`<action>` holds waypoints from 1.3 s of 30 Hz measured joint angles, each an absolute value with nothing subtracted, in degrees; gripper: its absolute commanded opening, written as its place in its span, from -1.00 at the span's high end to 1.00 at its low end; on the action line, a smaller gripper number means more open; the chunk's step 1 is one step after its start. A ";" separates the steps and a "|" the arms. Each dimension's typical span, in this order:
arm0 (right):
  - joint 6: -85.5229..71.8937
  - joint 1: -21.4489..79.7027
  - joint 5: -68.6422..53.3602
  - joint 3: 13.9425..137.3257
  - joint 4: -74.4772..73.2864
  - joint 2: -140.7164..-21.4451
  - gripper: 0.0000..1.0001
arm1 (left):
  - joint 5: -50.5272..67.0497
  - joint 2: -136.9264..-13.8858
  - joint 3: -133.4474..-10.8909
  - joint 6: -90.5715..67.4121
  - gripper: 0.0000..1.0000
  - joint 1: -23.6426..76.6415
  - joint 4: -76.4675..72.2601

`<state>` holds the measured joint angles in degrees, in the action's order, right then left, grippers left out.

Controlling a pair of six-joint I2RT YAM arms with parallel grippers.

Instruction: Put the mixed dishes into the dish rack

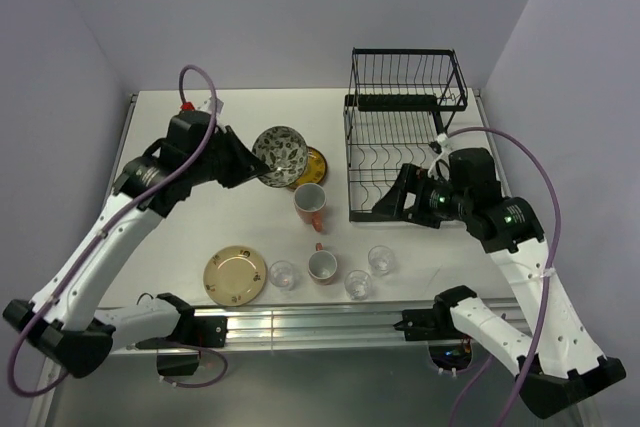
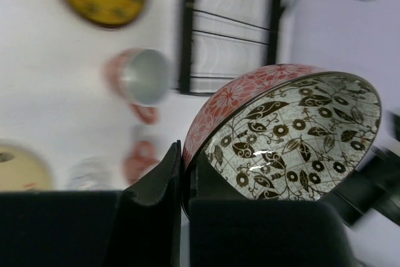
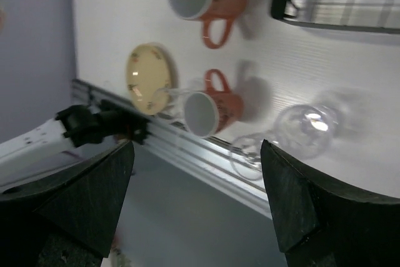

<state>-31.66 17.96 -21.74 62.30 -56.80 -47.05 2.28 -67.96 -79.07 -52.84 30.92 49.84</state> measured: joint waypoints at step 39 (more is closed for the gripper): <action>-51.83 23.79 -44.58 57.23 -12.05 -51.66 -0.71 | 23.94 -68.10 -65.54 -74.39 1.00 39.07 21.23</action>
<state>-51.83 23.79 -44.58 57.23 -12.05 -51.66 23.94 -68.10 -65.54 -74.39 39.07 21.23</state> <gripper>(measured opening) 0.869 0.079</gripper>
